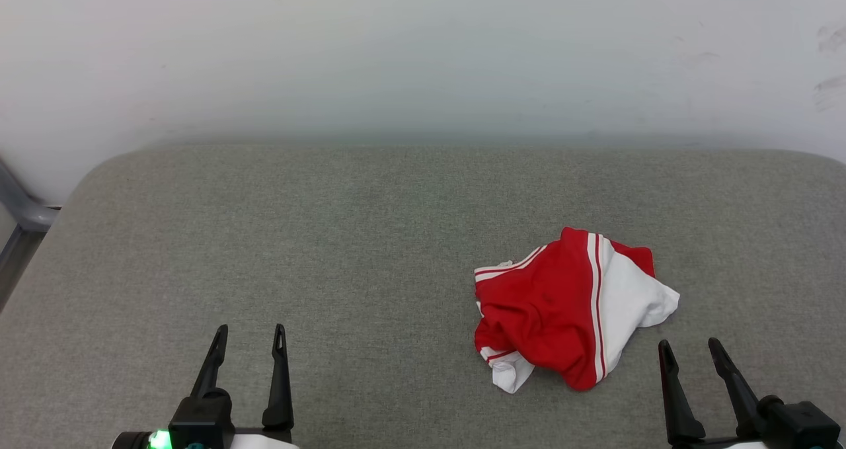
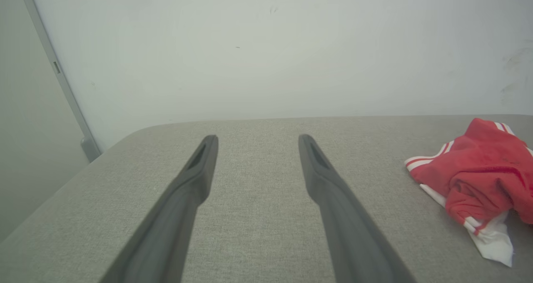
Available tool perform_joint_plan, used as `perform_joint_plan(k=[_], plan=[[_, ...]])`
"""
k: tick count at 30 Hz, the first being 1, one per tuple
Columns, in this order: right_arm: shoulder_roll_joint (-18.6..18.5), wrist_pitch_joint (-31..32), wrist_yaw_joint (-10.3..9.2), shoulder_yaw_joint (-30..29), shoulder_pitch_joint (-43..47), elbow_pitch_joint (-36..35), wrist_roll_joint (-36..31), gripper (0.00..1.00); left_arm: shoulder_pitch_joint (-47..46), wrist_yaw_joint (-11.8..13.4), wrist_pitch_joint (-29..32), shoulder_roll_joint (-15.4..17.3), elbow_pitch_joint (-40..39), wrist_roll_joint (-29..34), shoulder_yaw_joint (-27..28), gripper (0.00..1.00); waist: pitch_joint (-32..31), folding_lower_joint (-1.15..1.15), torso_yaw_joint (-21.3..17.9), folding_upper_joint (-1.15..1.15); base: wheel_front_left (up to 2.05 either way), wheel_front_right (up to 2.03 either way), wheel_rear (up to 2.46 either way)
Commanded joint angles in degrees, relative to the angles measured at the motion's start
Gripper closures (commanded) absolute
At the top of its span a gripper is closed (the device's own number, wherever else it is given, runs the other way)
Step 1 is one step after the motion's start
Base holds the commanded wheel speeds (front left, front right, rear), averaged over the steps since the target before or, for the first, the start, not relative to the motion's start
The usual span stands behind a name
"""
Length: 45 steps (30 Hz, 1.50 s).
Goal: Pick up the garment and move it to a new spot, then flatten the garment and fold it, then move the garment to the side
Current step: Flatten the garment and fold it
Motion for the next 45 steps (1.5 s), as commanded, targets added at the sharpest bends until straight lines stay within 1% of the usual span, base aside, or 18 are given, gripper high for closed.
perform_joint_plan(k=[1, 9, 14, 19, 22, 24, 28, 32, 34, 35, 36, 38, 40, 45], plan=[[0.0, -0.1, -0.04, 0.0, 0.2, 0.1, 0.4, 0.0, 0.5, -0.1, -0.1, -0.1, 0.1, 0.3, 0.1, 0.0, 0.0, 0.0, 0.0, -0.01, 0.0, 0.0, 0.0], [0.0, -0.1, -0.04, 0.0, -0.1, 0.2, 0.4, 0.0, 0.5, -1.3, -0.1, -0.8, 0.5, 1.2, 1.3, 0.0, 0.1, 0.0, 0.0, -0.01, 0.0, 0.0, 0.0], [0.0, -0.1, -0.04, -2.0, -2.2, -1.3, -0.3, 0.0, 0.7, -1.5, -0.1, -1.2, 0.4, 1.6, 1.9, 0.0, 0.2, 0.0, -0.3, -0.01, 0.0, 0.0, 0.0], [-0.2, -0.1, -0.04, -5.0, -8.2, -4.2, -4.8, 0.0, 0.2, -1.9, -0.1, -1.5, 0.3, 1.9, 2.2, 0.0, 1.0, 0.0, -0.8, -0.01, 0.0, 0.0, 0.0], [-2.8, -0.1, -0.05, -5.9, -12.8, -5.2, -6.1, 0.0, -0.6, -2.2, -0.1, -1.5, 0.3, 2.2, 2.1, 0.0, 1.7, 0.0, -0.7, -0.01, 0.0, 0.0, 0.0], [-4.9, -0.1, -0.05, -6.1, -16.1, -5.5, -5.6, 0.0, -1.2, -2.4, -0.1, -1.6, 0.3, 2.5, 1.9, 0.0, 2.4, 0.0, -0.6, -0.01, 0.0, 0.0, 0.0], [-10.4, -0.1, -0.05, -4.8, -22.1, -4.6, -4.2, 0.0, -2.6, -2.7, -0.1, -1.7, 0.1, 2.6, 1.7, 0.0, 4.4, 0.0, 0.0, -0.01, 0.0, 0.0, 0.0], [-17.4, -0.1, -0.05, -0.7, -27.6, -0.2, -0.4, 0.0, -4.4, -2.9, -0.1, -1.8, 0.0, 2.9, 1.3, 0.0, 6.8, 0.0, 0.7, -0.01, 0.0, 0.0, 0.0], [-21.0, 1.3, -0.05, 2.6, -29.8, 3.0, 2.1, 0.0, -5.2, -3.0, -0.1, -1.9, 0.0, 2.8, 1.2, 0.0, 7.8, 0.0, 1.0, -0.01, 0.0, 0.0, 0.0], [-22.9, 3.0, -0.05, 4.5, -31.1, 4.3, 3.6, 0.0, -5.6, -3.0, -0.1, -1.9, 0.0, 2.8, 1.1, 0.0, 8.3, 0.0, 1.1, -0.01, 0.0, 0.0, 0.0], [-26.8, 7.2, -0.05, 8.9, -33.3, 6.1, 7.1, 0.0, -6.3, -3.0, -0.1, -2.0, -0.1, 2.9, 1.0, 0.0, 9.4, 0.0, 1.4, -0.01, 0.0, 0.0, 0.0], [-31.0, 11.6, -0.05, 13.2, -35.5, 6.7, 10.4, 0.0, -7.0, -3.0, -0.1, -2.0, -0.1, 2.9, 0.8, 0.0, 10.4, 0.0, 1.7, -0.01, 0.0, 0.0, 0.0], [-34.4, 16.8, -0.05, 17.8, -36.9, 6.7, 14.1, 0.0, -7.7, -3.0, -0.1, -2.1, -0.2, 2.9, 0.7, 0.0, 11.4, 0.0, 2.0, -0.01, 0.0, 0.0, 0.0], [-42.8, 33.9, -0.06, 28.8, -40.5, 5.0, 25.5, 0.0, -9.5, -2.8, -0.1, -2.3, -0.2, 2.7, 0.1, 0.0, 14.0, 0.0, 2.6, -0.01, 0.0, 0.0, 0.0]])
